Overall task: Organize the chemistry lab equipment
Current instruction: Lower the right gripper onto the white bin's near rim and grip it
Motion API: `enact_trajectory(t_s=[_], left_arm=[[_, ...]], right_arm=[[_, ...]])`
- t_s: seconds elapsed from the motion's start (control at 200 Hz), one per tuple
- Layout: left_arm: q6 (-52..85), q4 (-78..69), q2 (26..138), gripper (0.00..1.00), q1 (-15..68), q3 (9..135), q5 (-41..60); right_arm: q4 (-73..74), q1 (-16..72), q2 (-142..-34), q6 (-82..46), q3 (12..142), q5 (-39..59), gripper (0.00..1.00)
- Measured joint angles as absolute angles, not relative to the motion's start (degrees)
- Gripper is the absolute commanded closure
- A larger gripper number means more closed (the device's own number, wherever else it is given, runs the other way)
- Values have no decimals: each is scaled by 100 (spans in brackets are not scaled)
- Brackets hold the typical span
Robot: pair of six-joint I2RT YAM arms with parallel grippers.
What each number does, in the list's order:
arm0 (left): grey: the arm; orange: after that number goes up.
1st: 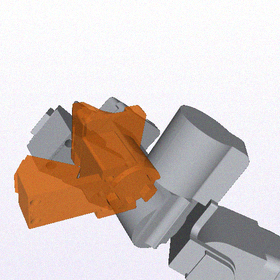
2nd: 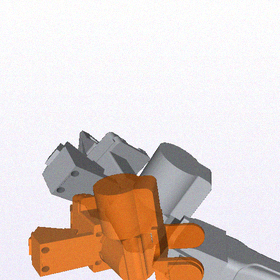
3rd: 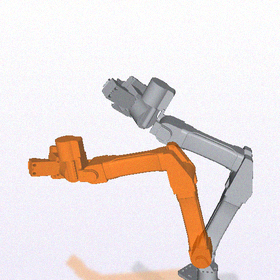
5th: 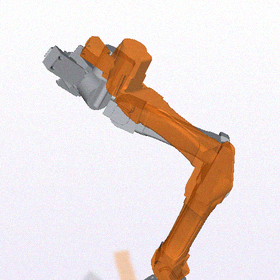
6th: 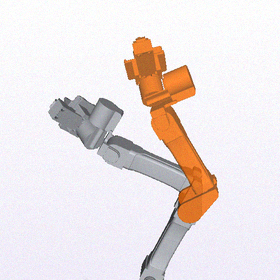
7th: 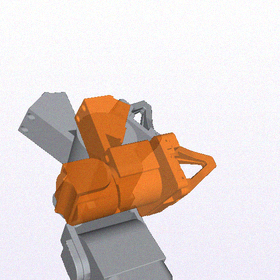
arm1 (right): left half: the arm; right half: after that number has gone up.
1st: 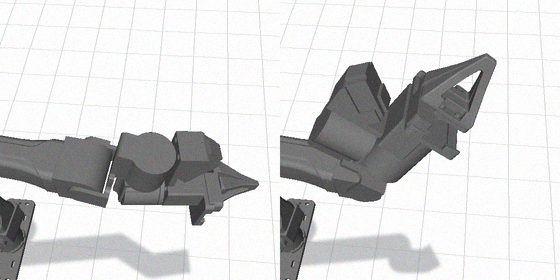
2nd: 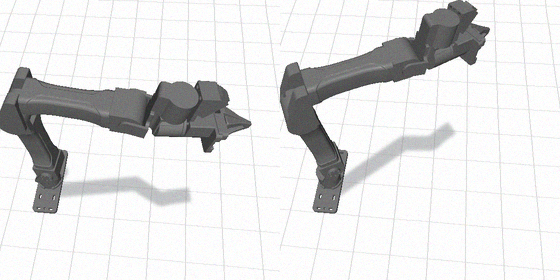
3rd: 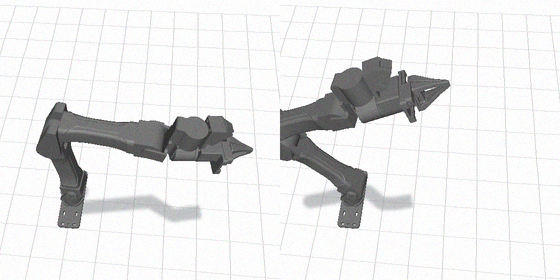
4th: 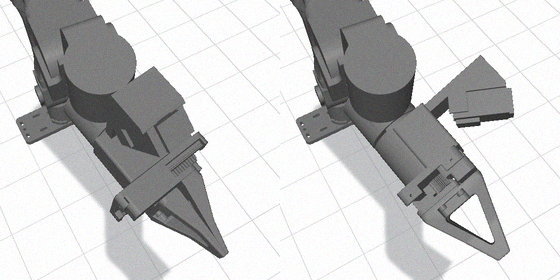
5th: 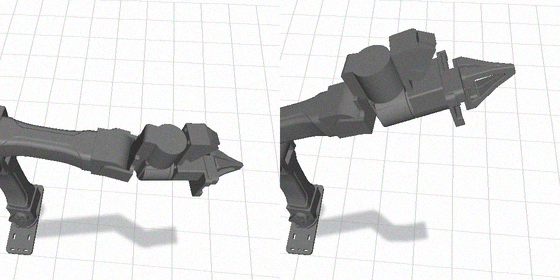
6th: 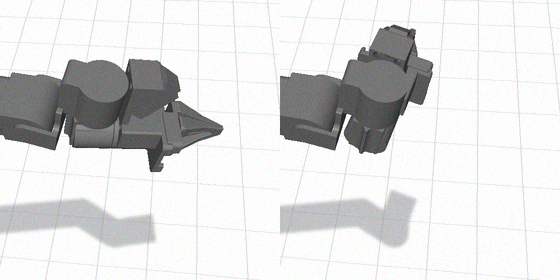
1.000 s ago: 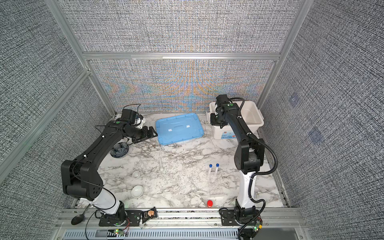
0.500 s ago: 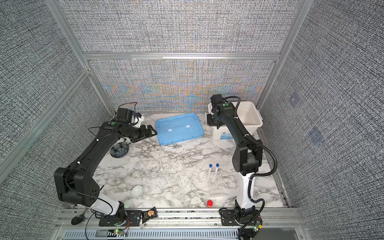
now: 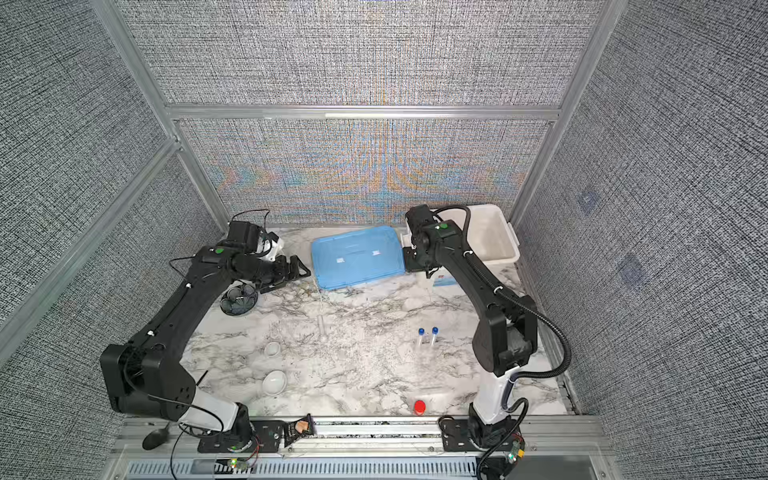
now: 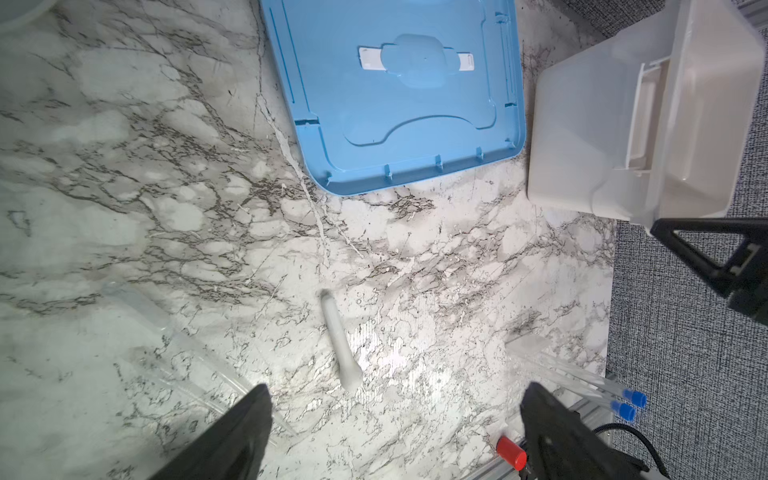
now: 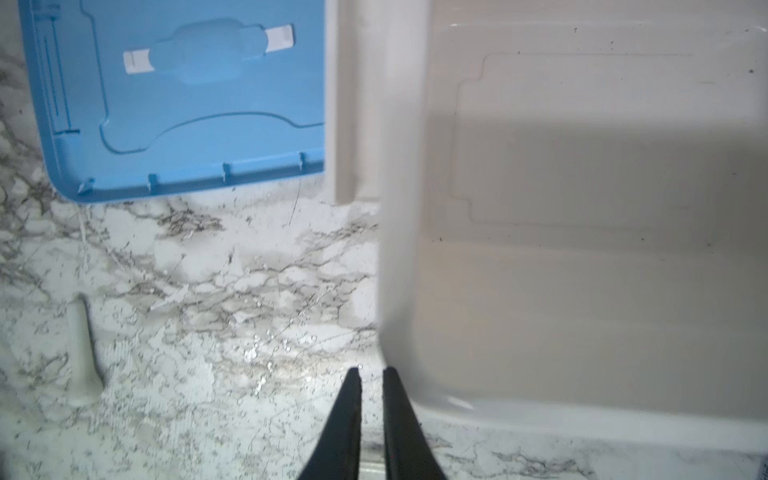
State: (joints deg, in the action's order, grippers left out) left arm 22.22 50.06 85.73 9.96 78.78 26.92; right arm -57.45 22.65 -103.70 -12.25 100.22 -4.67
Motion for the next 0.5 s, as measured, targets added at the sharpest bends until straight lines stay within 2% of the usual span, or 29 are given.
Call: enact_trajectory(t_s=[0.12,0.2,0.5], left_arm=[[2185,5085,8514,5,987,7758,2687],[2161,5113,8532,5,987,7769,2689],[2145,5083,8562,6,987,7784,2703]], right_arm=[[-5850,2342,-10036,-1227,9649,-548,83],[-5905,2324,-9876,-1238,9452,-617,72],[-5955,2130,-9990,-1160,10245,-720,48]])
